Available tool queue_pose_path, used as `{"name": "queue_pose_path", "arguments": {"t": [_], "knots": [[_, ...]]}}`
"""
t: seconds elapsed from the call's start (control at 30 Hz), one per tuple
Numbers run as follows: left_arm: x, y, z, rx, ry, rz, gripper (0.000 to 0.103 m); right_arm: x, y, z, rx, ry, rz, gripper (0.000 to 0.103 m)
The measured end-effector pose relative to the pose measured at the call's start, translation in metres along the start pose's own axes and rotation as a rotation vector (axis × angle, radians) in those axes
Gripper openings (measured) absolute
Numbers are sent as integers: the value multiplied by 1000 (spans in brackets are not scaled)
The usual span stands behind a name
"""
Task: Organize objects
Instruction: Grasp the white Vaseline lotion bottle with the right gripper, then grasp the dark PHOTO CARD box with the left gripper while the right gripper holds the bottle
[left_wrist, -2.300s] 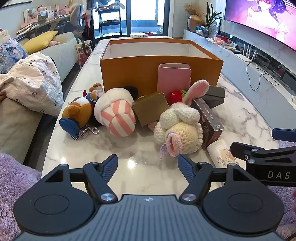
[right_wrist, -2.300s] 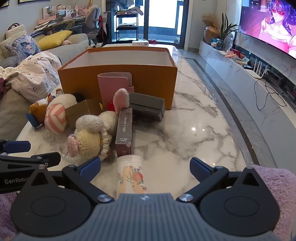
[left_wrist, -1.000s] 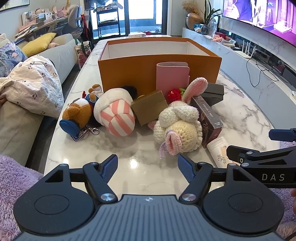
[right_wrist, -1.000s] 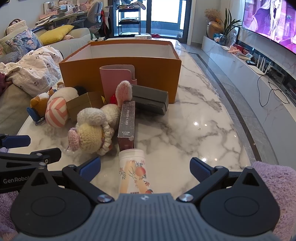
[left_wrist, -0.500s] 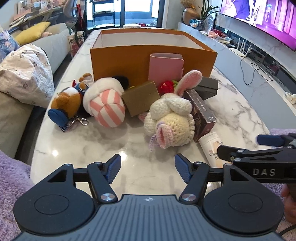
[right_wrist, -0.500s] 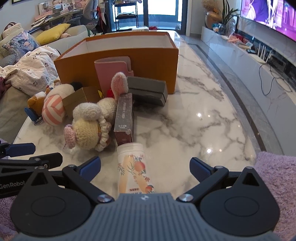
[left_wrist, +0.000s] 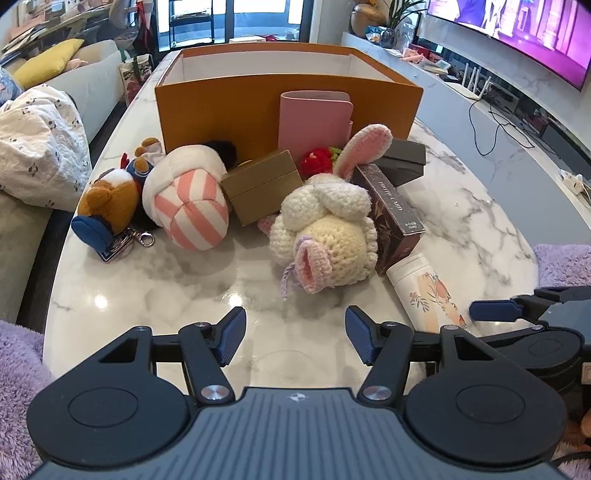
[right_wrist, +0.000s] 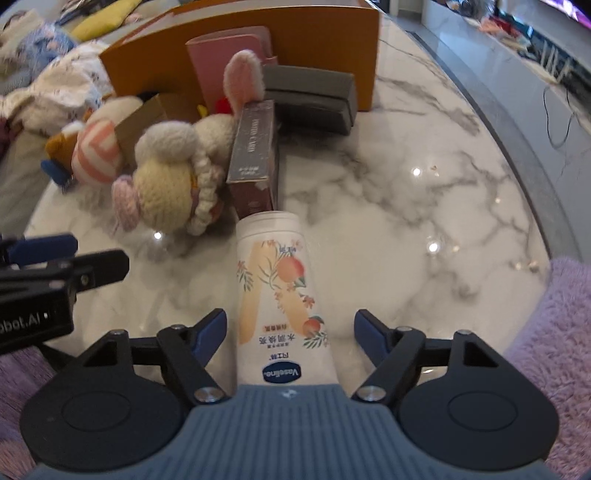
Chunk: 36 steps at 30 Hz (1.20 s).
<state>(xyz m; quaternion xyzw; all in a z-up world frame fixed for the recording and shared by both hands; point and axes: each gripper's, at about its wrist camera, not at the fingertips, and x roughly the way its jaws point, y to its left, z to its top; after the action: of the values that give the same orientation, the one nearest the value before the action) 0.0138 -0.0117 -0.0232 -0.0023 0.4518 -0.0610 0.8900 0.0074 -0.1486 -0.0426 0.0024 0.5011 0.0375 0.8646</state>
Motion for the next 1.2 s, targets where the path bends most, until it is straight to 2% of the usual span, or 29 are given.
{"name": "queue_pose_path", "arguments": {"t": [0.03,0.07,0.23,0.47,0.5,0.53,0.6,0.9,1.1,1.2], "knots": [[-1,-1,0,8,-6,-5,70,-1,1,0,-10,-8,-13,58],[-2,-3,1,15,-13,-12,70,-2,1,0,-12,-14,-19,56],[-7,-8,4,34,-51,-76,68,-10,-12,2,48,-34,15,53],[-12,-17,16,57,-86,-143,62,-34,-26,11,112,-159,14,48],[-12,-19,18,63,-92,-152,62,-38,-30,13,125,-185,18,43],[-12,-21,21,71,-97,-160,61,-41,-33,16,138,-208,24,25],[-10,-25,26,92,-99,-170,59,-43,-39,23,158,-221,13,20],[4,-39,52,136,-81,-194,59,-34,-53,48,204,-217,43,20],[12,-50,69,163,-74,-211,60,-41,-62,78,208,-248,63,20],[18,-54,77,164,-64,-201,61,-33,-65,91,200,-216,57,20]]}}
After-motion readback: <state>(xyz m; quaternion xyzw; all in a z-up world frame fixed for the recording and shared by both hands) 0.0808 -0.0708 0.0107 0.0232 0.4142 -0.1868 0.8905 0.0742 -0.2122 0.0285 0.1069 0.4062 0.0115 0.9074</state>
